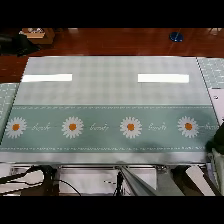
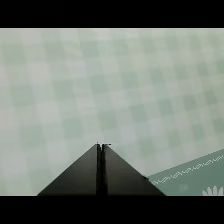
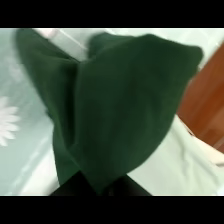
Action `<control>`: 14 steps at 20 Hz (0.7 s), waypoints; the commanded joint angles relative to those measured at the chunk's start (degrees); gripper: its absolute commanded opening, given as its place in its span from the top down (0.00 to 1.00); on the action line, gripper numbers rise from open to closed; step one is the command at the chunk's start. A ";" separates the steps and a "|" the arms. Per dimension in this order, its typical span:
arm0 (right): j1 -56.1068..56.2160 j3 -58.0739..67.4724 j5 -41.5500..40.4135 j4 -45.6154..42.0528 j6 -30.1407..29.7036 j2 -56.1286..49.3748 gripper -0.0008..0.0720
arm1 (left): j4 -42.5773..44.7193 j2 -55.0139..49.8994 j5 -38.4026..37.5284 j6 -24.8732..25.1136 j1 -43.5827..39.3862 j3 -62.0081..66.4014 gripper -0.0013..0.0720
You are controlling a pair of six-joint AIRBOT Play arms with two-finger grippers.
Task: Fold the shirts.
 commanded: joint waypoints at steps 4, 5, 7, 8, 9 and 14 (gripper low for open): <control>-0.35 -19.61 0.90 -24.70 0.20 5.60 0.95 | 0.04 -0.02 3.06 2.75 0.11 0.00 0.95; -1.46 -22.82 0.96 -27.32 0.20 5.92 0.95 | 0.04 -0.02 3.10 2.75 0.24 0.00 0.95; -6.14 -27.58 1.03 -28.63 0.17 6.14 0.95 | 0.02 0.00 3.10 2.73 0.74 0.00 0.95; -9.18 -29.29 1.07 -29.03 -0.17 6.38 0.95 | 0.04 0.00 3.10 2.73 0.94 0.00 0.95; -12.79 -30.84 1.18 -29.27 -0.55 6.62 0.95 | 0.02 0.00 3.10 2.71 1.20 0.00 0.95; -25.14 -35.26 -0.96 -30.93 -3.10 7.15 0.95 | 0.02 0.00 3.10 2.69 2.67 0.02 0.95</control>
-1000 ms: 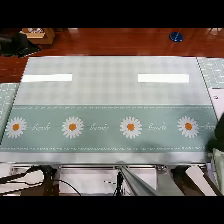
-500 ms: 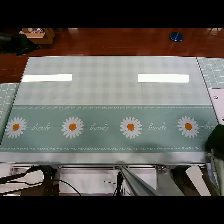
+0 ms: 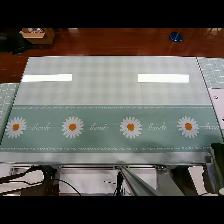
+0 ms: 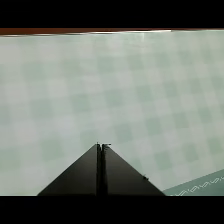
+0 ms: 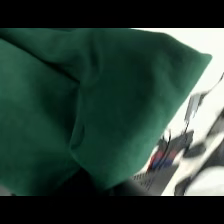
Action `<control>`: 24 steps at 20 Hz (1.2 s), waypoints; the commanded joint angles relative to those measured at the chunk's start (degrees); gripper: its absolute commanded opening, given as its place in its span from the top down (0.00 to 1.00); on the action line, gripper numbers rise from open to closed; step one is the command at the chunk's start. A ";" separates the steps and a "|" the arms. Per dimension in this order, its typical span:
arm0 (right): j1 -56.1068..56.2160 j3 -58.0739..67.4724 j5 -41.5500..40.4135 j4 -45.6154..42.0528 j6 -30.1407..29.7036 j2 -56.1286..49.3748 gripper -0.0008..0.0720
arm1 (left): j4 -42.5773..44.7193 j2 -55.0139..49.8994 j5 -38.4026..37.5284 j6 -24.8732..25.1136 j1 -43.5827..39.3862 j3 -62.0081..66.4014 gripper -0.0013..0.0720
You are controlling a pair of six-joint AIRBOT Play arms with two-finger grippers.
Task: Fold the shirts.
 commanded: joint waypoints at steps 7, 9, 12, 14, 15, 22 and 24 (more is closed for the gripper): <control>-5.60 -10.62 -6.40 -10.34 -6.12 0.28 0.53 | 0.00 0.00 0.39 0.04 2.12 0.02 0.95; -5.57 -10.49 -10.67 -11.13 -6.80 0.28 0.24 | 0.00 0.00 0.37 0.04 2.45 0.02 0.95; -4.85 -9.35 -19.56 -9.70 0.72 0.22 0.24 | 0.00 -0.02 1.44 0.09 2.60 0.02 0.95; -1.33 -7.32 -26.99 -0.42 3.23 0.22 0.36 | -0.04 -0.31 4.55 0.09 2.40 0.00 0.95; 1.95 -4.87 -31.91 4.33 3.02 0.22 0.36 | -0.22 -0.46 5.33 0.09 2.34 0.00 0.92; 38.01 29.59 -70.93 61.27 -2.36 -14.53 0.40 | -6.54 -0.90 11.96 2.12 -0.68 0.02 0.42; 50.69 38.18 -52.28 61.46 -3.87 -23.85 0.42 | -3.28 -0.94 9.84 3.72 -4.87 0.02 0.46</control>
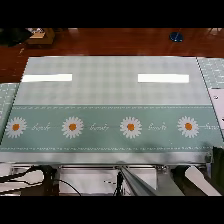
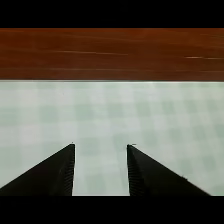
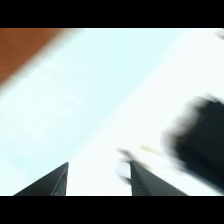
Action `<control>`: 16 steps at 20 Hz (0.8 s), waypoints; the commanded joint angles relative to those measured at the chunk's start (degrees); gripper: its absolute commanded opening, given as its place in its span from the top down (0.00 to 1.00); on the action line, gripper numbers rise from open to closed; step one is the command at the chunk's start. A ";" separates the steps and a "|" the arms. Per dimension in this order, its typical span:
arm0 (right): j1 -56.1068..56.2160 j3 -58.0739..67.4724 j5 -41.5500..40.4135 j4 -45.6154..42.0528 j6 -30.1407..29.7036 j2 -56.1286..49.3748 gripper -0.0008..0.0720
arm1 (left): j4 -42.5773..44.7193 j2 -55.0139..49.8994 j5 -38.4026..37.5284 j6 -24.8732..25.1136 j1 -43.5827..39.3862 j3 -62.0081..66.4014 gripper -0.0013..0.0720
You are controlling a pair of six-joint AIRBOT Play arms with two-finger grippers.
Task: Fold the shirts.
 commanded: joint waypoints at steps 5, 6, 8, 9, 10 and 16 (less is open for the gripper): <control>39.30 14.10 42.51 -5.29 -7.32 -22.82 0.42 | 24.81 -3.37 -14.93 -8.81 -15.98 0.04 0.51; 42.53 14.08 44.09 -10.56 -7.41 -23.50 0.42 | 27.21 -4.28 -17.62 -9.31 -18.73 0.04 0.45; 46.86 14.03 43.30 -13.51 -7.08 -23.61 0.42 | 36.13 -6.23 -19.02 -14.08 -25.14 0.04 0.35; 48.04 14.03 43.19 -13.40 -7.10 -23.63 0.42 | 40.02 -7.15 -19.12 -15.28 -27.89 0.04 0.35; 48.59 14.03 43.25 -13.40 -6.95 -23.61 0.42 | 42.42 -8.04 -19.56 -15.39 -30.32 0.04 0.35; 48.37 14.03 47.60 -12.20 -2.32 -23.61 0.42 | 43.41 -10.19 -21.18 -16.11 -36.98 0.07 0.36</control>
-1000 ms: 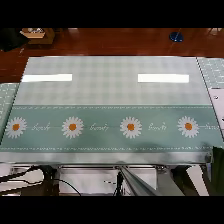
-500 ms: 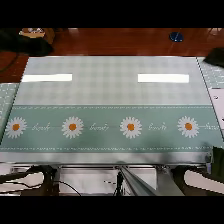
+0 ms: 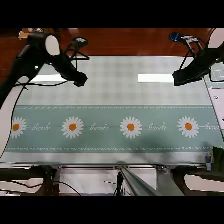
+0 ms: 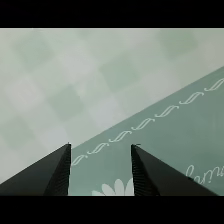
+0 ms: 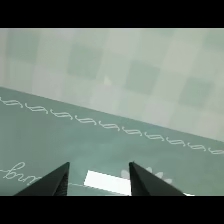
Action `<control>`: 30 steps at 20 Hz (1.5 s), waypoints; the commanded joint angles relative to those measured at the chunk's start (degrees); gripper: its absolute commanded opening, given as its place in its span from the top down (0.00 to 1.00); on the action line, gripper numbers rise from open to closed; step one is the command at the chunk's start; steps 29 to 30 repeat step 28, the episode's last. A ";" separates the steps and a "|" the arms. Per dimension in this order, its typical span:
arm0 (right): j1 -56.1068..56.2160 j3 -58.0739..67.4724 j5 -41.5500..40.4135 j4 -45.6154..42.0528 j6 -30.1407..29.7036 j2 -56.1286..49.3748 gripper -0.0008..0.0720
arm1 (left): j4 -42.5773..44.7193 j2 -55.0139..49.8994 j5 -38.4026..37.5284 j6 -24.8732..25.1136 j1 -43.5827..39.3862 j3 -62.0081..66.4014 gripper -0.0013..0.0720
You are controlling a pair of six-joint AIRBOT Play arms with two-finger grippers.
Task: Fold the shirts.
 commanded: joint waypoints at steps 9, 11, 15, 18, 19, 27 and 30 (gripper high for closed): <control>0.85 0.09 3.19 4.24 6.78 -0.22 0.42 | 2.89 -0.81 0.02 -15.02 1.27 0.04 0.36; 0.85 0.09 3.19 4.22 6.78 -0.22 0.42 | 2.89 -0.81 0.07 -15.02 1.14 0.04 0.36; 0.85 0.09 3.19 4.20 6.78 -0.22 0.42 | 2.89 -0.83 0.07 -15.02 1.07 0.04 0.36; 0.83 0.09 3.19 4.20 6.78 -0.22 0.42 | 2.89 -0.85 0.07 -15.02 1.07 0.04 0.36; 0.85 0.09 3.19 4.20 6.75 -0.22 0.42 | 2.89 -0.85 0.07 -15.02 1.09 0.04 0.36; 0.85 0.09 3.19 4.20 6.78 -0.22 0.42 | 2.89 -0.85 0.07 -15.02 1.09 0.04 0.36; 0.83 0.09 3.19 4.20 6.78 -0.22 0.42 | 2.89 -0.85 0.07 -15.02 1.09 0.04 0.36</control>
